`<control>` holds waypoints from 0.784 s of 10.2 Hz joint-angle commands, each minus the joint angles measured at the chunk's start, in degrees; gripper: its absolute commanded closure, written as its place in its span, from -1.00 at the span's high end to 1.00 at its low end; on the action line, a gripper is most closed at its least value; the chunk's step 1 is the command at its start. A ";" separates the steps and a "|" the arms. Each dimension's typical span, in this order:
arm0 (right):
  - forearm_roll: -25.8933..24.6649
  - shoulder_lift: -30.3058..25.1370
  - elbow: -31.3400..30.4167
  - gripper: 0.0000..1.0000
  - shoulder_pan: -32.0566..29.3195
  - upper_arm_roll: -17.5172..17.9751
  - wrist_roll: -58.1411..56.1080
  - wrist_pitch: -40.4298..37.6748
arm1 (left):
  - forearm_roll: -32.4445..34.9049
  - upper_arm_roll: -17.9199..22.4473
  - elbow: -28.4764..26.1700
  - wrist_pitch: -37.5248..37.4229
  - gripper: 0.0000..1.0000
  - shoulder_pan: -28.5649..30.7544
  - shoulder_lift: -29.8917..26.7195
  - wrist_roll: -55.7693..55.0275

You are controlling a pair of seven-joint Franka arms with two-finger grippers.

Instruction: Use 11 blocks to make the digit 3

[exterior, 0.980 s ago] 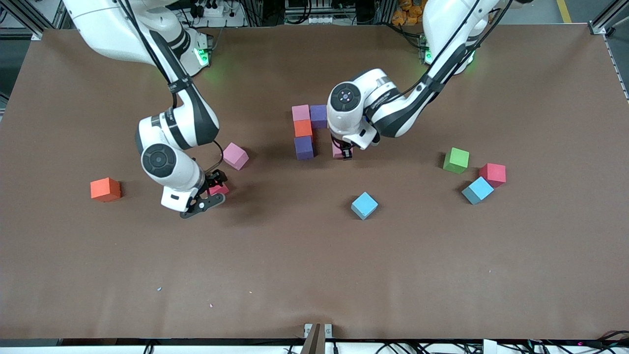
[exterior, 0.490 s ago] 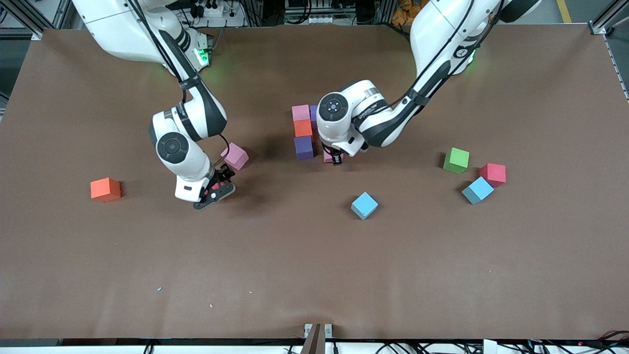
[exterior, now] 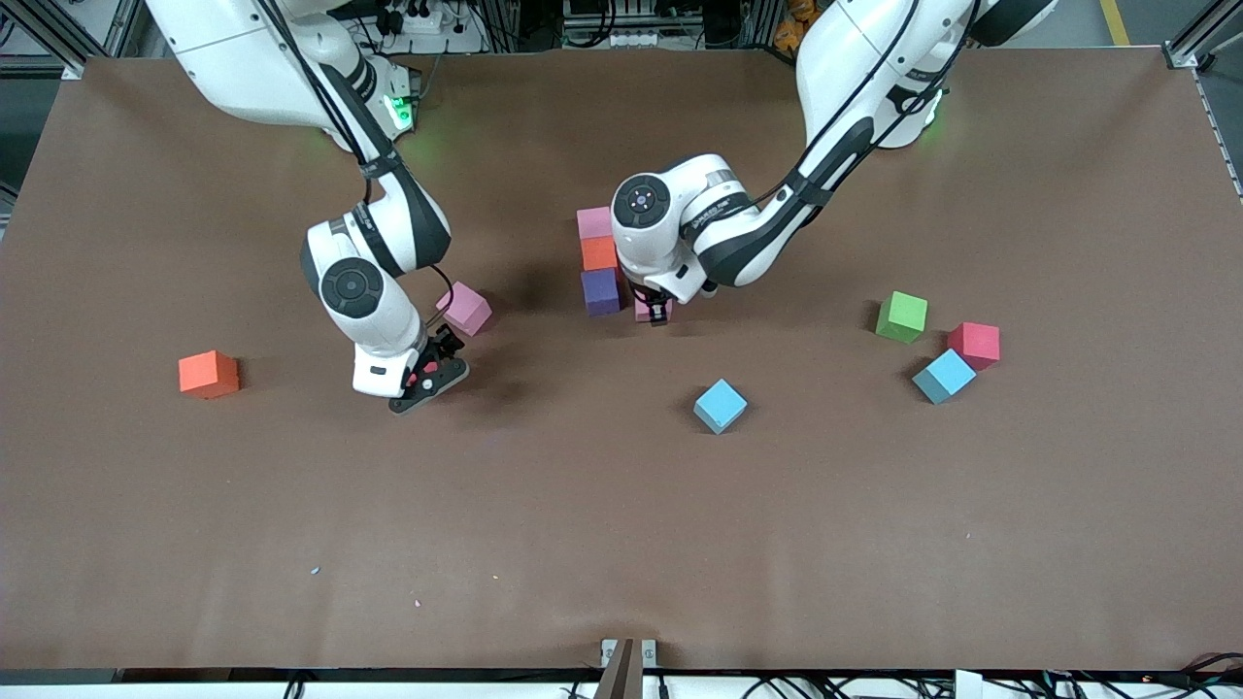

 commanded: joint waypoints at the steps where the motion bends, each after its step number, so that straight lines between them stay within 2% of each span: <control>1: -1.36 1.54 -0.50 1.00 -0.80 0.41 -0.28 1.71 | 3.74 0.18 0.94 -0.63 -1.00 -1.99 0.63 -12.78; 4: -1.36 2.95 -0.67 1.00 -1.23 0.41 -0.28 2.15 | 4.26 1.49 0.86 -0.72 -1.00 -4.01 0.90 -14.54; 5: -1.36 2.95 -0.94 0.47 -1.59 0.50 -0.28 2.07 | 4.70 1.85 0.86 -0.63 -1.00 -5.06 0.90 -15.85; 6: -1.36 2.86 -0.85 -0.27 -1.59 0.50 -0.10 1.98 | 5.84 2.29 0.86 -0.63 -1.00 -5.51 0.90 -17.08; 7: -1.27 2.60 -0.68 -0.63 -1.42 0.59 0.42 1.37 | 6.02 2.29 0.94 -0.72 -1.00 -5.51 0.99 -17.53; 8: -1.01 2.07 -0.24 -0.65 -0.98 0.68 1.30 0.84 | 6.03 2.29 1.03 -0.63 -1.00 -5.51 1.07 -17.62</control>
